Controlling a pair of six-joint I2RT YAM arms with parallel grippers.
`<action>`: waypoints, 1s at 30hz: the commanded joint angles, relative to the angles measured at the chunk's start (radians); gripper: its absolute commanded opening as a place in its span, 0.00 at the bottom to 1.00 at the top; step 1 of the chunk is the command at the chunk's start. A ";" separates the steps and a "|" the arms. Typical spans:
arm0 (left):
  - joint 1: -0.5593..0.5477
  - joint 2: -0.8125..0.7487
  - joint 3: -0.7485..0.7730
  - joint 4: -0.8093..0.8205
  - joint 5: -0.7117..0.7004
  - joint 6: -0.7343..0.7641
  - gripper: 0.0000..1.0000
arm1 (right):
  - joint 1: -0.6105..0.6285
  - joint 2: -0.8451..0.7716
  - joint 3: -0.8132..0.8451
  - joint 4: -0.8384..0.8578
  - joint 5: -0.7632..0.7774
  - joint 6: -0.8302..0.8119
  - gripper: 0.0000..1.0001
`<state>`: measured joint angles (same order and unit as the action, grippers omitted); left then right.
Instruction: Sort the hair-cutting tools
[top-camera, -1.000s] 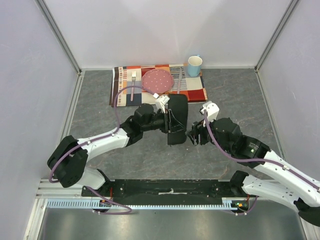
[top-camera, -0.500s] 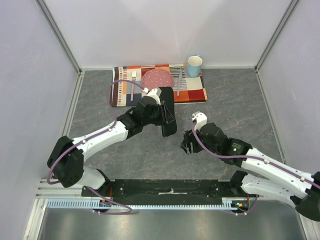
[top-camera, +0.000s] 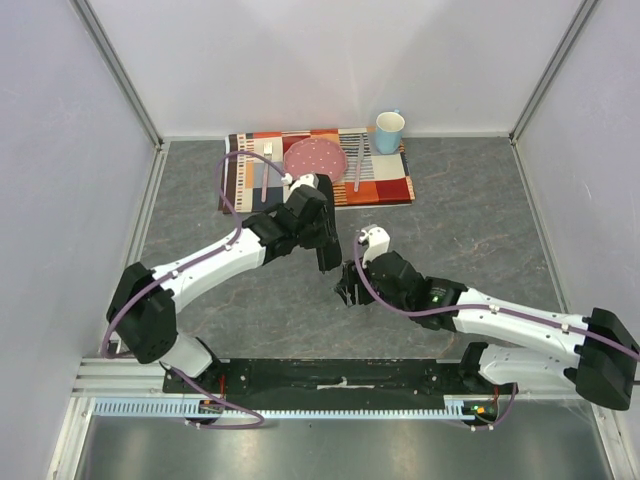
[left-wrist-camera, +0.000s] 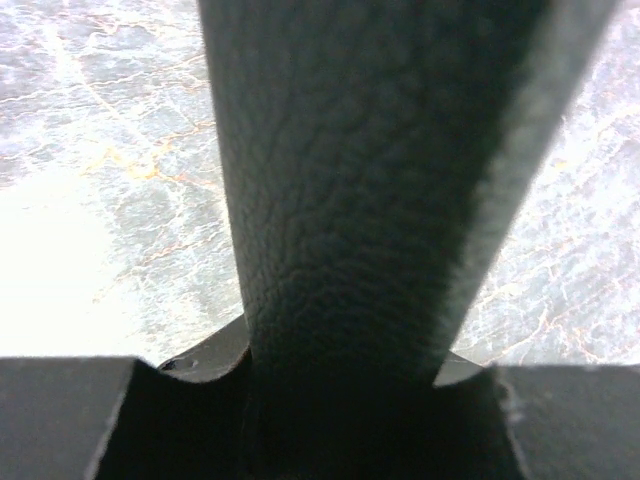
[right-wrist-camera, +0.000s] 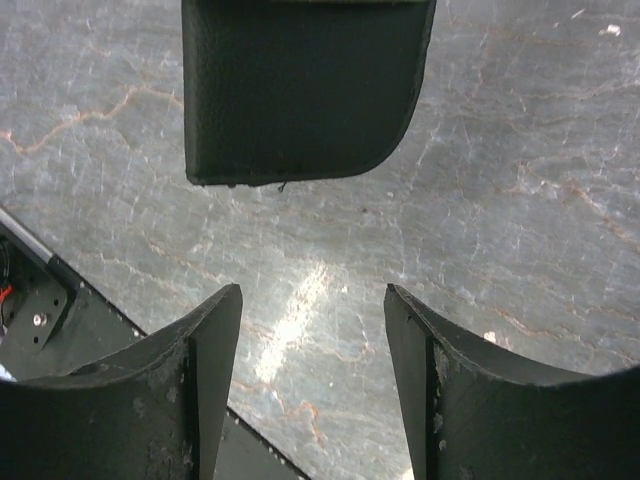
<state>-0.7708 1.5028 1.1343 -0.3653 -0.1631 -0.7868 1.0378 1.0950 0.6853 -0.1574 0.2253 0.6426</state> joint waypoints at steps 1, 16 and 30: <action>-0.015 0.022 0.134 -0.078 -0.093 -0.054 0.02 | 0.019 0.025 0.005 0.181 0.072 0.026 0.66; -0.033 0.037 0.214 -0.192 -0.197 -0.100 0.02 | 0.044 0.082 -0.003 0.353 0.091 0.035 0.56; -0.082 0.022 0.266 -0.215 -0.260 -0.055 0.02 | 0.044 0.128 -0.035 0.464 0.077 0.052 0.50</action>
<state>-0.8413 1.5497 1.3418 -0.6060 -0.3622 -0.8433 1.0763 1.2133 0.6548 0.2314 0.2935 0.6807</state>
